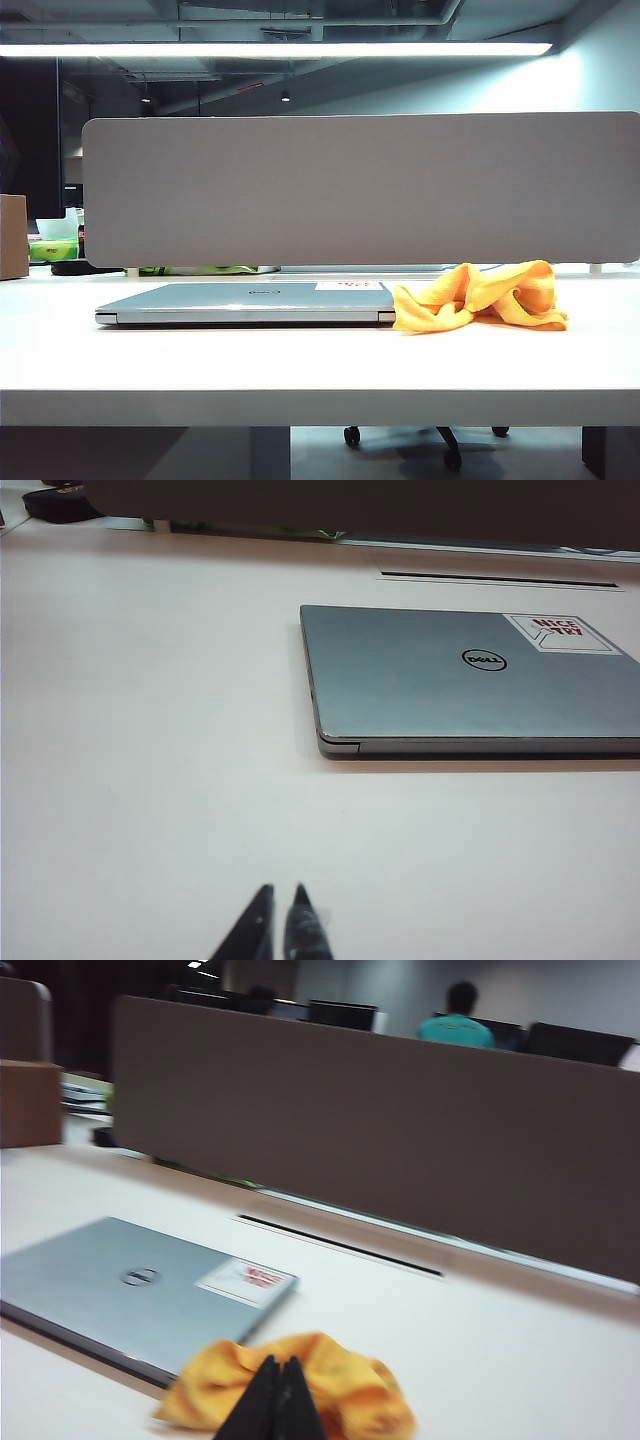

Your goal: Pick up the rag and use it to wipe the water off the lid of the laptop on the table.

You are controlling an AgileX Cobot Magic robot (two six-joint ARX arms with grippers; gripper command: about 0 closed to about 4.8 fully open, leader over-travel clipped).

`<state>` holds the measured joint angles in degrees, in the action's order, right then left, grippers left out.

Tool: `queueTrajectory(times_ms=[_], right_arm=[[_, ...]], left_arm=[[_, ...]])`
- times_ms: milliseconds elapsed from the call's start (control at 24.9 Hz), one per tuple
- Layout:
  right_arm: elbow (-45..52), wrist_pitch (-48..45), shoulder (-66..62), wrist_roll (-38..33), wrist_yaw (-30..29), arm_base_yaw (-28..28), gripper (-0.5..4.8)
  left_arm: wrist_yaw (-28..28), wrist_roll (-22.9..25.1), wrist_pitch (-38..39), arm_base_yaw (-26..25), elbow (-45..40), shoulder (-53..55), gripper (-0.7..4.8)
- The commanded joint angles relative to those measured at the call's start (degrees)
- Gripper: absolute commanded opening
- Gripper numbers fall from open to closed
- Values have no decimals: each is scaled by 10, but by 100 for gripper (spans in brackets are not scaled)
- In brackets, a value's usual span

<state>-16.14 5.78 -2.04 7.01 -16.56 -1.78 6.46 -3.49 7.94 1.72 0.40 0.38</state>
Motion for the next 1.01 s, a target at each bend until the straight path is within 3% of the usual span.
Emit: queueTrajectory(times_ms=[40, 161, 241, 483, 644, 845, 1006], right_arm=[[43, -31, 21, 1, 29, 18, 0], [89, -83, 20, -10, 31, 21, 0], [143, -118, 20, -47, 79, 21, 0], [161, -86, 20, -70, 168, 21, 0], [161, -81, 20, -71, 152, 20, 0], [161, -77, 20, -102, 71, 21, 0], [161, -77, 20, -102, 70, 21, 0]], left_arm=[[0, 1, -3, 0, 0, 0, 19], [0, 1, -3, 0, 0, 0, 19], [1, 1, -3, 0, 0, 0, 19], [1, 1, -3, 0, 0, 0, 19], [2, 1, -3, 0, 0, 0, 19], [2, 1, -3, 0, 0, 0, 19], [2, 1, -3, 0, 0, 0, 19]])
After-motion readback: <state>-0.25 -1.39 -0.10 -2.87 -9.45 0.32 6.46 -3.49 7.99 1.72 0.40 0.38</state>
